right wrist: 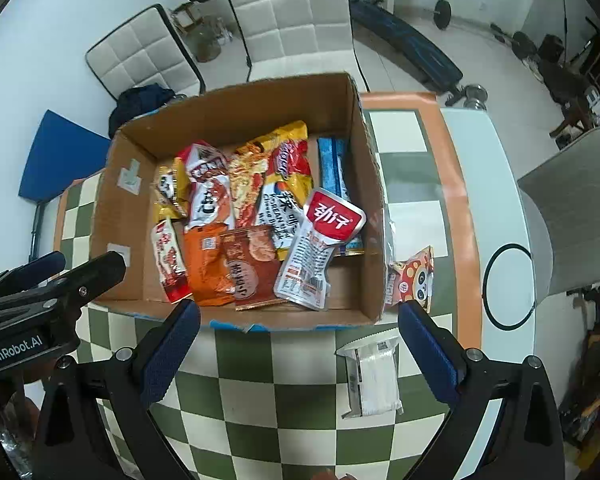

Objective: Organize snacks
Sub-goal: 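Withdraw both tools and move them toward the last snacks on the table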

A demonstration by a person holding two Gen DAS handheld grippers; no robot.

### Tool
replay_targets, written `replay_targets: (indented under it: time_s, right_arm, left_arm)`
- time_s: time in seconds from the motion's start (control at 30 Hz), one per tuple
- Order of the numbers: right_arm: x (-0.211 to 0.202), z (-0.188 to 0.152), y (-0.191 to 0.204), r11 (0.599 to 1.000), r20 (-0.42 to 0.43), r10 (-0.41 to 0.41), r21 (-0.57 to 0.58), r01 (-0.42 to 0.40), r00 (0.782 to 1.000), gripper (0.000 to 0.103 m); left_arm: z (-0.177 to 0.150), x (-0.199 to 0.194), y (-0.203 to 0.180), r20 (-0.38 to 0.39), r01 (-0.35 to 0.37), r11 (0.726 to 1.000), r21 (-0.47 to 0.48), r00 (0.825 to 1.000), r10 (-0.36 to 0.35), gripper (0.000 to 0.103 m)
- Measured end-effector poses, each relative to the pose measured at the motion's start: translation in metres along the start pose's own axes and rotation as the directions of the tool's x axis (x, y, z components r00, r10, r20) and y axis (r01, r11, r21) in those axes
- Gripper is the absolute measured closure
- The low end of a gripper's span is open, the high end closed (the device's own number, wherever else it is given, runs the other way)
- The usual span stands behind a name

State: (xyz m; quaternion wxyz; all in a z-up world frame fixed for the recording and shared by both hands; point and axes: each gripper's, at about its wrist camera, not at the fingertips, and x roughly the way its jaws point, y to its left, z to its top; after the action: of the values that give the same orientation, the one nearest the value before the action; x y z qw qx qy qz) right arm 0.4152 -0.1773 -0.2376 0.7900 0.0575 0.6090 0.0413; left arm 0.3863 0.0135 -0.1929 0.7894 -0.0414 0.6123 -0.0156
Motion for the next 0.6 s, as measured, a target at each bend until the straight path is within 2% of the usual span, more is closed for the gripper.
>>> replay_targets:
  time_s: [0.3, 0.6]
  right_arm:
    - [-0.041, -0.028, 0.009, 1.000, 0.086, 0.006, -0.013, -0.005, 0.996, 0.002]
    - [-0.080, -0.057, 0.014, 1.000, 0.161, 0.023, 0.001, -0.024, 0.987, 0.002]
  left_arm:
    - [-0.030, -0.044, 0.007, 0.113, -0.046, 0.999, -0.016, 0.992, 0.048, 0.000]
    - [-0.064, -0.085, 0.006, 0.234, -0.089, 0.996, 0.007, 0.968, 0.085, 0.001]
